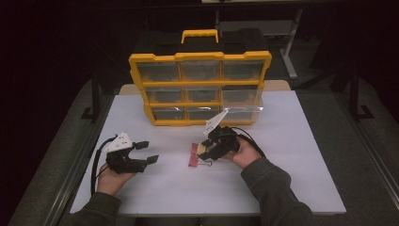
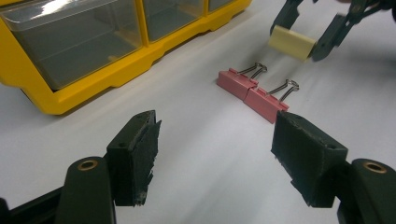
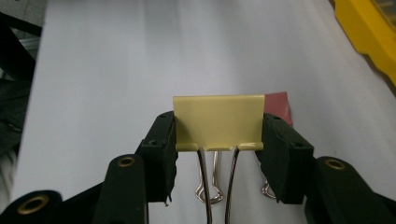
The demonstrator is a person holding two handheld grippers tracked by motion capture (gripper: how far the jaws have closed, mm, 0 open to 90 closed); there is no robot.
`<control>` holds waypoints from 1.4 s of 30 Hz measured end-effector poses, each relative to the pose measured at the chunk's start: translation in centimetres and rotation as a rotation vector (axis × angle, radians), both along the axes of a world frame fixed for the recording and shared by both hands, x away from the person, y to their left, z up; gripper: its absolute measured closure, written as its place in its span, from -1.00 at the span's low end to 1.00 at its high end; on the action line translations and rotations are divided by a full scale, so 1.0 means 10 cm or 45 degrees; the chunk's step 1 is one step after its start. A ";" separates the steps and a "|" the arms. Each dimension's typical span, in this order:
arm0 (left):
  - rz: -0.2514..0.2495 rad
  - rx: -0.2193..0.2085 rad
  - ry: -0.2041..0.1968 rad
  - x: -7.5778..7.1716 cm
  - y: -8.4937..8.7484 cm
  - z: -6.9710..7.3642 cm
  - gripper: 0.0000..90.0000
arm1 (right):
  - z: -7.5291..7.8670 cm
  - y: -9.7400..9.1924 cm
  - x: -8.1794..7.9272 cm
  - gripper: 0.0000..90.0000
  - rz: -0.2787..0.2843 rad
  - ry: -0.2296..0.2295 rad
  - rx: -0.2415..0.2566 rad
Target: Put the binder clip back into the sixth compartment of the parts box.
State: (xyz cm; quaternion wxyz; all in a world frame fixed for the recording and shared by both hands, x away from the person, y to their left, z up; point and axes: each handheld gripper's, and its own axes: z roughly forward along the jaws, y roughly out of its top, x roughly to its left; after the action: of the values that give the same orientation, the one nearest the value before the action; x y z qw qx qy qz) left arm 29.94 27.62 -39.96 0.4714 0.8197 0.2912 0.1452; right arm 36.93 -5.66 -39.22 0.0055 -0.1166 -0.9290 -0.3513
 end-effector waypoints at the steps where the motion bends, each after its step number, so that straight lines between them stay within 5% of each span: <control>1: -0.001 0.003 0.000 0.00 0.00 0.00 -0.31 | 0.03 -0.01 0.00 0.08 0.003 0.003 0.008; 19: -0.008 0.017 -0.016 0.01 0.02 0.01 -0.32 | 0.52 -0.11 -0.03 0.08 -0.002 -0.005 0.060; 32: 0.011 -0.024 -0.008 0.00 0.03 0.01 -0.32 | 0.93 -0.15 0.01 0.08 0.053 -0.075 0.070; 42: 0.011 -0.020 -0.013 0.00 0.05 0.02 -0.32 | 1.33 -0.29 0.16 0.08 0.019 -0.117 0.075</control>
State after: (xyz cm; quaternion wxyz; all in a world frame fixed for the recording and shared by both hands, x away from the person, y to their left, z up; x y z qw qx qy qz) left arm 29.97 28.07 -39.80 0.4786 0.8140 0.2935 0.1491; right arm 38.57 -8.52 -25.94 -0.0311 -0.0933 -0.9184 -0.3833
